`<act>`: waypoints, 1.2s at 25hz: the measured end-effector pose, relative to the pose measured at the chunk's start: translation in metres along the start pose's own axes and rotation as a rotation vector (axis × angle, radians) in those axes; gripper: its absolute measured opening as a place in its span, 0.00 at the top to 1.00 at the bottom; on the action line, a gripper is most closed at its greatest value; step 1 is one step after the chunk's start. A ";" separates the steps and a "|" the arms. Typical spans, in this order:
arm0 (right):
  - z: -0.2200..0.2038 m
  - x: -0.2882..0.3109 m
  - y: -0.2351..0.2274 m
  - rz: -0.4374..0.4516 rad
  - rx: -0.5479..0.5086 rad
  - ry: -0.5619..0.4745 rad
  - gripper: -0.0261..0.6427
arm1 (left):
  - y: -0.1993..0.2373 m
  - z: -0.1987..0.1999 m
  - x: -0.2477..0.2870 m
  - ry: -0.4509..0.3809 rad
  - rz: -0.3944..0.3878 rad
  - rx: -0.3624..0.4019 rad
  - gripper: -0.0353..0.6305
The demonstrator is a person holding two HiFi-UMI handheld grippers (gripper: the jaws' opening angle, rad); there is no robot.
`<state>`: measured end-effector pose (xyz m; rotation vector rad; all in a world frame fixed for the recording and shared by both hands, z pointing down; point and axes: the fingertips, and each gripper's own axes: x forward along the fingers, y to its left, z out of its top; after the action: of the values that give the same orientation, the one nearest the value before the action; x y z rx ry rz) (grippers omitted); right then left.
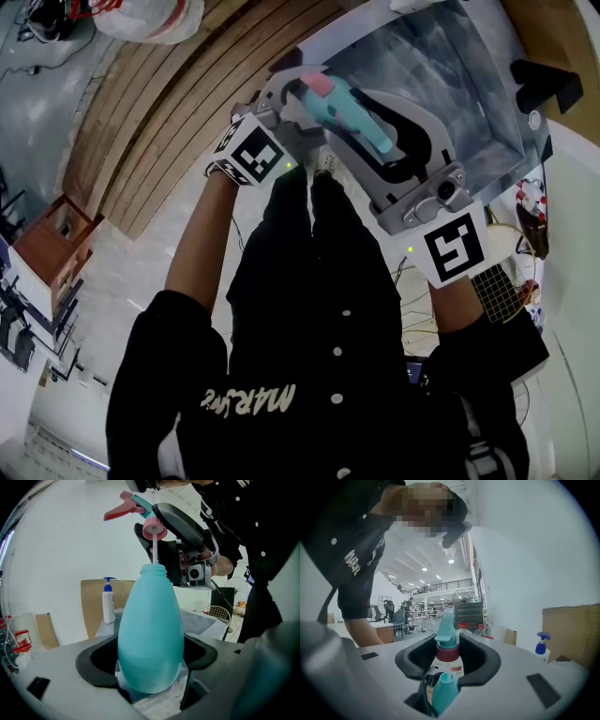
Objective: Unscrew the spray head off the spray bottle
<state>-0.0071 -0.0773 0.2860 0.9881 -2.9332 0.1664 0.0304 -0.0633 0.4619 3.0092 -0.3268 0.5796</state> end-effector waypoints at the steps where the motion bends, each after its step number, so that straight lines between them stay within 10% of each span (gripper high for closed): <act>1: 0.003 -0.001 0.000 -0.001 0.002 -0.005 0.72 | 0.000 0.000 0.000 -0.001 0.000 0.001 0.33; 30: 0.096 -0.038 -0.002 -0.057 0.008 -0.141 0.72 | -0.003 -0.004 -0.004 0.002 -0.005 -0.003 0.33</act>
<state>0.0242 -0.0675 0.1878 1.1275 -3.0279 0.1100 0.0265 -0.0590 0.4640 3.0058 -0.3196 0.5816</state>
